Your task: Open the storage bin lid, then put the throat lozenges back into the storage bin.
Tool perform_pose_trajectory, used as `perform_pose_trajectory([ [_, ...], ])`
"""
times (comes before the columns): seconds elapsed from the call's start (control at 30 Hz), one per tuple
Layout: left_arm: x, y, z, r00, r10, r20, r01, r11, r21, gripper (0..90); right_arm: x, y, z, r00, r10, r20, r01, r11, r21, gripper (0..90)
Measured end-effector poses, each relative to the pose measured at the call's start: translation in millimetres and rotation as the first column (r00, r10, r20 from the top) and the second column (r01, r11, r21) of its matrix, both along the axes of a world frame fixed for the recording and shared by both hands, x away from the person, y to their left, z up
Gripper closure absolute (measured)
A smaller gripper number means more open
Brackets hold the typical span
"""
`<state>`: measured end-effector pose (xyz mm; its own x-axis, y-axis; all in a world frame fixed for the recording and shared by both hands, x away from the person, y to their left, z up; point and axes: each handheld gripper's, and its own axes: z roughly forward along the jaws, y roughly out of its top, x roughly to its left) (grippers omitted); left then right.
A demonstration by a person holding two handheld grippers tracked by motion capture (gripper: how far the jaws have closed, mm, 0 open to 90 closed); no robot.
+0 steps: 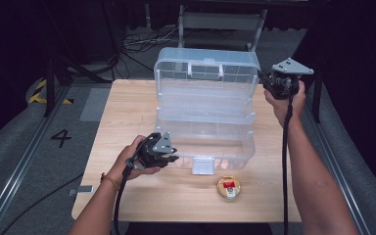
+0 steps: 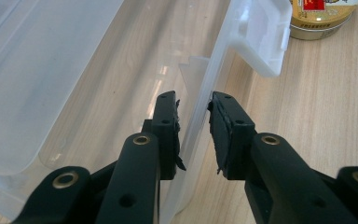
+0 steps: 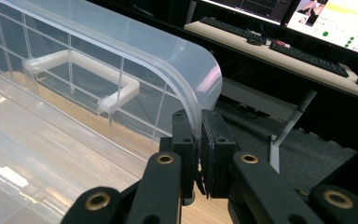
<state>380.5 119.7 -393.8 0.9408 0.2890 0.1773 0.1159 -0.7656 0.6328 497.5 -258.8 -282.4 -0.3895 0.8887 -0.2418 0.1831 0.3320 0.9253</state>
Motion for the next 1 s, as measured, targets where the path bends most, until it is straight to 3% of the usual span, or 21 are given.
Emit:
perform_pose_trajectory([
  [0.43,1.1,-0.3,-1.2,1.0000,-0.007,-0.003,0.007,1.0000,-0.005,72.3,9.7,-1.7,0.5,0.9999,0.006,-0.016,-0.006,1.000,0.022,85.6],
  [1.0,2.0,-0.7,-1.9,0.9998,0.003,-0.020,-0.003,1.0000,-0.009,71.7,37.8,-3.2,-0.2,0.9980,0.007,-0.063,-0.003,0.998,0.056,85.7],
])
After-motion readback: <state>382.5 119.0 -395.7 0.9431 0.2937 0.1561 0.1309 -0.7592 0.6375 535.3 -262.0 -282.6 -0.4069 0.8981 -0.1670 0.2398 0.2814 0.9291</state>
